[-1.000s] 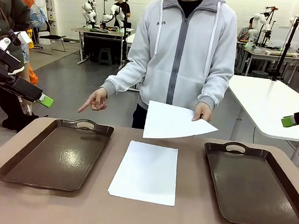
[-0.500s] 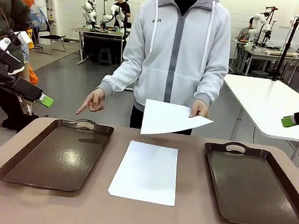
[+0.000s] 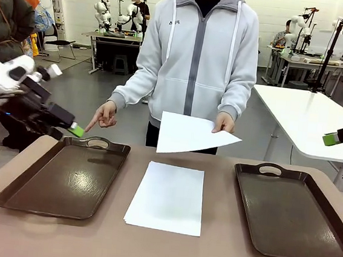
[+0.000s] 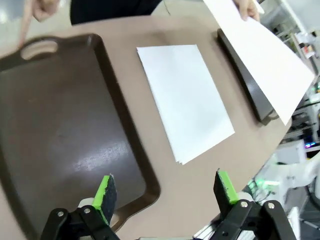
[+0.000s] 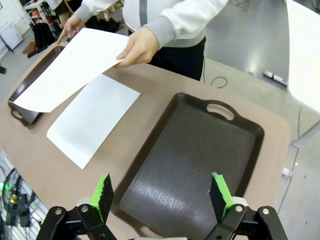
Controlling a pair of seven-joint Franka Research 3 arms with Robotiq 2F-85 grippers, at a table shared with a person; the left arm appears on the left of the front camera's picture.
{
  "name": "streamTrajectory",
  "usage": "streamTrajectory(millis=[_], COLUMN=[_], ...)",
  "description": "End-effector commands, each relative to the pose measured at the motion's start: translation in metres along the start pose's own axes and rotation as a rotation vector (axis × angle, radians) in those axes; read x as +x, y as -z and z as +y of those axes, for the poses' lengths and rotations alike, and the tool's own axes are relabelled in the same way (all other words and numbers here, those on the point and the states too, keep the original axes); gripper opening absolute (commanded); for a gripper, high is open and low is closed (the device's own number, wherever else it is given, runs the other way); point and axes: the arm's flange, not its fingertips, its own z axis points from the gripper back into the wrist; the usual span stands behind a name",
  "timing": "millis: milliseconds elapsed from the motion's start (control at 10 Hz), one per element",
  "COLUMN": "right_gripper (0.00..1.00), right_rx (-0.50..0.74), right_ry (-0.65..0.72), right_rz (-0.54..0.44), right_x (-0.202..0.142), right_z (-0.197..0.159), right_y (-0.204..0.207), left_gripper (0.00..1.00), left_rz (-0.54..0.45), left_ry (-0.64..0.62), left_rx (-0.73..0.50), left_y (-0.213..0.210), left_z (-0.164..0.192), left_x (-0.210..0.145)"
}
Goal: Sort the A4 documents.
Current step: Receive the A4 Paper.
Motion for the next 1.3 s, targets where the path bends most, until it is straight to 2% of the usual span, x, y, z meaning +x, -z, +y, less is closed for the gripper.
streamTrajectory(millis=[0, 200, 500, 900, 1200], right_gripper=[1.00, 1.00, 1.00, 1.00, 1.00], right_rx=[0.012, 0.012, 0.012, 0.012, 0.012], right_ry=[0.001, 0.001, 0.001, 0.001, 0.001], right_rz=[-0.003, -0.003, -0.003, -0.003, -0.003], right_x=[0.000, 0.000, 0.000, 0.000, 0.000], right_z=[0.000, 0.000, 0.000, 0.000, 0.000], right_y=[0.001, 0.001, 0.001, 0.001, 0.001], left_gripper=[1.00, 1.00, 1.00, 1.00, 1.00], left_rz=[0.012, 0.013, -0.004, -0.029, 0.015], left_ry=[-0.102, -0.218, -0.357, -0.348, -0.338], left_rx=[-0.125, -0.279, -0.372, -0.475, -0.531], left_y=[0.034, 0.057, 0.095, 0.134, 0.159], left_z=[0.005, 0.013, 0.021, -0.001, -0.019], left_x=[0.043, 0.058, 0.068, 0.089, 0.097])
